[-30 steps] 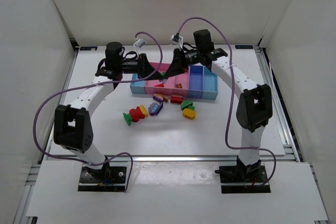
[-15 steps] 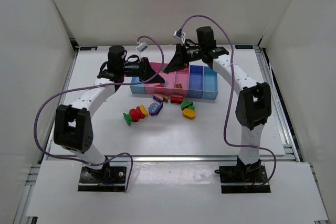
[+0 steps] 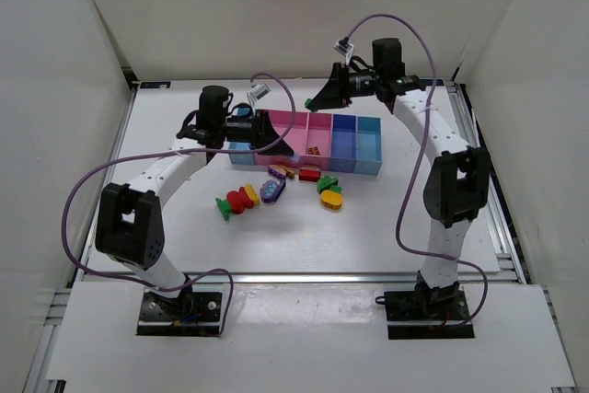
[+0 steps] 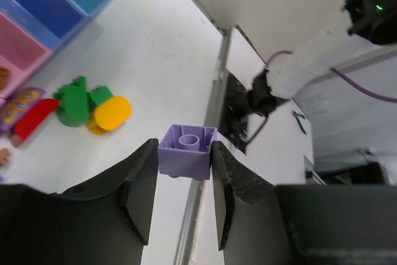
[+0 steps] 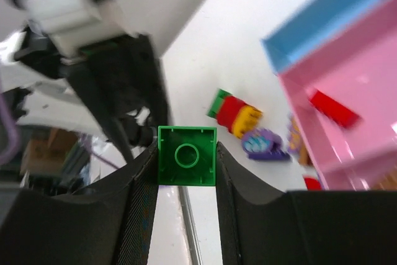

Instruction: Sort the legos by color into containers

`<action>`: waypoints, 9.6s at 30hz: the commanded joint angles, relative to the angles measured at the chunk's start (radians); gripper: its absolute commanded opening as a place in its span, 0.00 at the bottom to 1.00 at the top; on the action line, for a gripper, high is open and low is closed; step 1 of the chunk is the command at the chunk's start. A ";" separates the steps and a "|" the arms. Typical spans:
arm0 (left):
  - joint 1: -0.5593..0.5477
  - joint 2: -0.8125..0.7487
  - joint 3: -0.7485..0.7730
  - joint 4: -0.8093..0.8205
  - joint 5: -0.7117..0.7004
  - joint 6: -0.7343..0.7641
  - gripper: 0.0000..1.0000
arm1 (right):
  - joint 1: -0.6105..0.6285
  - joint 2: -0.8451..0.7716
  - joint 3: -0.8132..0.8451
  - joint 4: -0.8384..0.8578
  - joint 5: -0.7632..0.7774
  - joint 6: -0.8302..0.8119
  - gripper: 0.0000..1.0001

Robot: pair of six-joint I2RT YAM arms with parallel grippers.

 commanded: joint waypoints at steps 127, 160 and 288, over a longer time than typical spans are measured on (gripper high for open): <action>0.081 -0.221 0.124 -0.358 -0.757 0.309 0.64 | 0.158 -0.357 -0.536 -0.420 0.457 -1.399 0.53; 0.133 -0.129 0.175 -0.329 -0.707 0.263 0.65 | 0.052 -0.150 -0.542 -0.438 0.580 -1.748 0.31; 0.102 0.108 0.249 -0.467 0.021 0.093 0.72 | 0.362 -0.532 -0.602 -0.118 0.563 -1.644 0.11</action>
